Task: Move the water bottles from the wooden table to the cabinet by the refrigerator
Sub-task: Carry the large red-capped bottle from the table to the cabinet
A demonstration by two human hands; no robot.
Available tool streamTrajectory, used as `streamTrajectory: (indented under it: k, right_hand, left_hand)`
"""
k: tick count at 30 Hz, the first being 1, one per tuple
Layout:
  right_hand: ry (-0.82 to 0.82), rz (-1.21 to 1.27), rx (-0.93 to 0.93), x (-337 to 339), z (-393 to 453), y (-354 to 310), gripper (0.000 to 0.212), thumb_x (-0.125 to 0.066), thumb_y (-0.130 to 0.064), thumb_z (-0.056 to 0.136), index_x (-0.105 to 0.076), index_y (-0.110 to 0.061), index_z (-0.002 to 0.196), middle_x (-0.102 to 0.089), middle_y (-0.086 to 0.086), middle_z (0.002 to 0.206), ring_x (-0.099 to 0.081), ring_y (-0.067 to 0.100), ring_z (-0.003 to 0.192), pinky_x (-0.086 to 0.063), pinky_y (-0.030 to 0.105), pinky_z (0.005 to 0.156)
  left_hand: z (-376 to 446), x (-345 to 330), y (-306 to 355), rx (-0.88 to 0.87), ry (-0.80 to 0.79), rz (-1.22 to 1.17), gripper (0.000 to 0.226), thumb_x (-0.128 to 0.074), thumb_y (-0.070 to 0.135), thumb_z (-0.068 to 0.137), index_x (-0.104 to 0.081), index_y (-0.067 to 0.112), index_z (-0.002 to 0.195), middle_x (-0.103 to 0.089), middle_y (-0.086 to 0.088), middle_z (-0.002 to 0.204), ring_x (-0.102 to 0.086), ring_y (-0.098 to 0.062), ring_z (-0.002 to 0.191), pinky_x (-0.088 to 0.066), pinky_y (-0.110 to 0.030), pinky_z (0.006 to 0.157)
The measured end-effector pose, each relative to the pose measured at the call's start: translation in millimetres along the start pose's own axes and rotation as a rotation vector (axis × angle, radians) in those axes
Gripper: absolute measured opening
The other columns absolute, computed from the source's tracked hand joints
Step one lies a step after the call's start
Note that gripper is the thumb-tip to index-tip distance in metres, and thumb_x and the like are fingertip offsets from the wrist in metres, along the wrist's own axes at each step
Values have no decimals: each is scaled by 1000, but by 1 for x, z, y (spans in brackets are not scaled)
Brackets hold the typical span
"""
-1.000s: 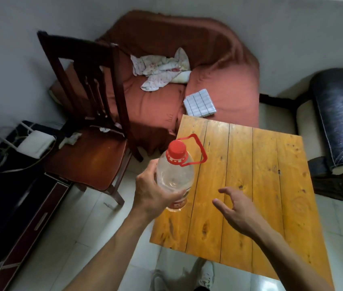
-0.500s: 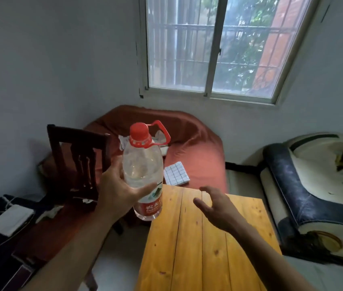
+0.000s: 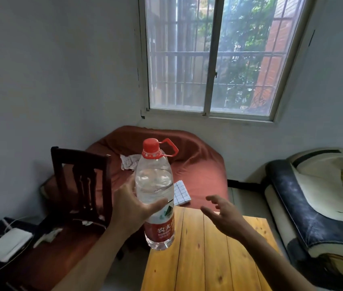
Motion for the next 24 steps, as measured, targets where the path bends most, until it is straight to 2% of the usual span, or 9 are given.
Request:
streamTrajectory:
  k: [2, 6, 9, 13, 18, 20, 24]
  right_hand:
    - [-29, 90, -18, -2, 0, 7, 55, -56, -56, 91, -50, -25, 137, -54, 2, 141, -48, 7, 112, -45, 23, 86]
    - [-113, 344, -149, -4, -7, 23, 44, -48, -57, 95, -54, -28, 127, -58, 2, 134, -55, 9, 107, -50, 21, 74]
    - [-184, 595, -288, -7, -14, 34, 44, -39, -58, 98, -57, -24, 119, -62, 5, 125, -62, 16, 105, -57, 35, 86]
    - [-274, 884, -408, -8, -21, 41, 55, -36, -61, 97, -60, -18, 121, -68, 9, 117, -66, 25, 107, -56, 40, 90]
    - [-333, 1039, -440, -8, -32, 47, 57, -34, -61, 97, -62, -17, 120, -70, 11, 117, -67, 27, 109, -55, 44, 94]
    - [-335, 1040, -439, -8, -38, 48, 57, -33, -62, 97, -62, -18, 121, -71, 10, 116, -68, 26, 108, -56, 42, 93]
    - [-267, 1026, -466, -4, -50, 51, 58, -34, -63, 96, -59, -19, 123, -69, 10, 117, -67, 26, 109, -55, 42, 93]
  left_hand:
    - [4, -9, 4, -2, -1, 15, 78, -90, 53, 48, -63, 26, 116, -74, 11, 103, -72, -4, 93, -63, -37, 76]
    - [15, -29, 19, -18, -4, 49, 70, -89, 56, 47, -61, 37, 108, -74, 14, 100, -71, 0, 90, -62, -30, 72]
    - [22, -46, 31, -15, -6, 53, 69, -90, 54, 46, -61, 38, 106, -74, 14, 100, -72, -1, 89, -62, -29, 71]
    - [27, -68, 42, -15, -9, 49, 73, -92, 52, 49, -62, 31, 113, -73, 13, 103, -72, -2, 92, -61, -24, 70]
    - [25, -88, 43, 17, -7, 23, 73, -94, 45, 50, -64, 23, 114, -74, 14, 102, -73, -3, 90, -59, -20, 68]
    - [24, -97, 43, 21, -31, 6, 73, -94, 45, 49, -65, 22, 113, -75, 13, 102, -74, -5, 89, -61, -23, 69]
    - [25, -113, 39, 33, -88, -30, 74, -95, 43, 49, -66, 19, 112, -76, 3, 102, -75, -12, 91, -63, -39, 74]
Point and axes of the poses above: each hand's wrist, its own z-axis towards the middle knuckle, its own x-axis out of the back of the hand, y = z × x, the point moved 4 cm from there along z, towards the middle knuckle
